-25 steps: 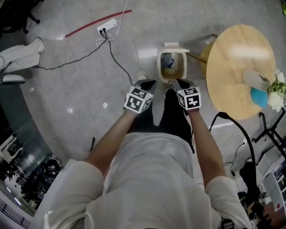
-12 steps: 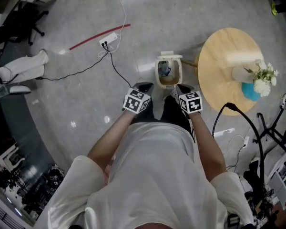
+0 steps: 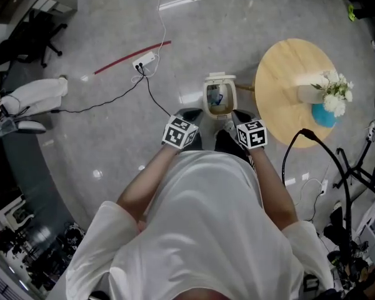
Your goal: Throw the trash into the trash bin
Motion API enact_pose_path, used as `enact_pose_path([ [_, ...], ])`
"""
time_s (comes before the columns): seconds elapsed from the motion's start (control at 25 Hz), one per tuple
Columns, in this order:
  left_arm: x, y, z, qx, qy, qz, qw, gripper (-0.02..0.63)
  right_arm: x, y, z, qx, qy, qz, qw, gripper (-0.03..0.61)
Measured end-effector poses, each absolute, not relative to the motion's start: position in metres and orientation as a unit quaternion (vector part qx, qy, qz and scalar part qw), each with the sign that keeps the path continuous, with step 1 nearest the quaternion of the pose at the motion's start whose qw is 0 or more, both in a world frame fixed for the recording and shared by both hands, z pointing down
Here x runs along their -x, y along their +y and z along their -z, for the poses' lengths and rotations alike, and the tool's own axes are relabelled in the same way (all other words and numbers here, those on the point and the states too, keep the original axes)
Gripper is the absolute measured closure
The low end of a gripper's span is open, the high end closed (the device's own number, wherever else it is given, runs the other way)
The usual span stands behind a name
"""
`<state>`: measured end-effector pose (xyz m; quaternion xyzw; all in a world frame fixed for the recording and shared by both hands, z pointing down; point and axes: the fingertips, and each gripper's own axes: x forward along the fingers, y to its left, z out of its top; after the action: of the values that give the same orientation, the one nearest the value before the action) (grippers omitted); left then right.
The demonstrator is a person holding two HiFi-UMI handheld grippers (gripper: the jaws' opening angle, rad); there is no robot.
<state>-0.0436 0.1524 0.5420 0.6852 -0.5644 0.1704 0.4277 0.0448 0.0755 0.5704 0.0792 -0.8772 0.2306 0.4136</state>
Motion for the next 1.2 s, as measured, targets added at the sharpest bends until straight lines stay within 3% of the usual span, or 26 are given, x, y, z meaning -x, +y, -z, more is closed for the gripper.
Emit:
enact_pose_path([
  [1.2,0.029,0.142,-0.525,-0.697,-0.552,-0.167,0.425,0.609,-0.052,0.088,-0.549,-0.083,-0.888,-0.217,0.397,0.575],
])
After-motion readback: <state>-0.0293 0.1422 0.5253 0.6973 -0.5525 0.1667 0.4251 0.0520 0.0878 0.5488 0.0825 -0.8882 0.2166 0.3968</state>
